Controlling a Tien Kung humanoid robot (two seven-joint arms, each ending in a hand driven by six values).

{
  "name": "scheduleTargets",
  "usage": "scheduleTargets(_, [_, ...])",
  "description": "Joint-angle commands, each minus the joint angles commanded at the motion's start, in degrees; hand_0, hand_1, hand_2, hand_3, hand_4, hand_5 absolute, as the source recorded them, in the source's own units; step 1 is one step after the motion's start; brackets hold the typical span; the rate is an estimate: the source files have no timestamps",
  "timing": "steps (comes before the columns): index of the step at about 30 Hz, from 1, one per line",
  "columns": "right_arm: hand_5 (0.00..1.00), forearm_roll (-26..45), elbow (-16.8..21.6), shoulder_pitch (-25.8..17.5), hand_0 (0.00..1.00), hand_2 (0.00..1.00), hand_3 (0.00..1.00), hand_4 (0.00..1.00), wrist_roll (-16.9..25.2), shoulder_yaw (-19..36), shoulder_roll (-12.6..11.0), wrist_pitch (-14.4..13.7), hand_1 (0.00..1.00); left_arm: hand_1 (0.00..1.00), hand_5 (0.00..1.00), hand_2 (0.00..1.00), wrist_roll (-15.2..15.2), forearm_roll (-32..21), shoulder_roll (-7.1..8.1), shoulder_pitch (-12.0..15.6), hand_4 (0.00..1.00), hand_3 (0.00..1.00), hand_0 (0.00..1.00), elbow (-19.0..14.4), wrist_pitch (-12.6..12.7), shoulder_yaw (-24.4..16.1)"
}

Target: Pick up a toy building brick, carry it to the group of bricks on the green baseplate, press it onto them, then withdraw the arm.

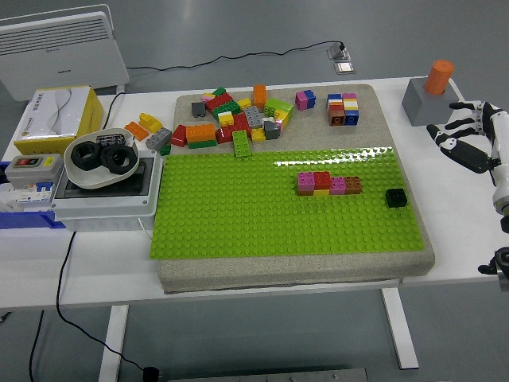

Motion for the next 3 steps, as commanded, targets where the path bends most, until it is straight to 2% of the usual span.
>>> scheduleTargets(3, [0.279,-0.07,-0.02,-0.09,0.548,0.447,0.601,0.875,-0.01,0.03,0.11,0.02,0.409,0.578,0.523,0.586,-0.04,-0.09,0.08,-0.14,0.654,0.55,0.686,-0.05,-0.02,0.29])
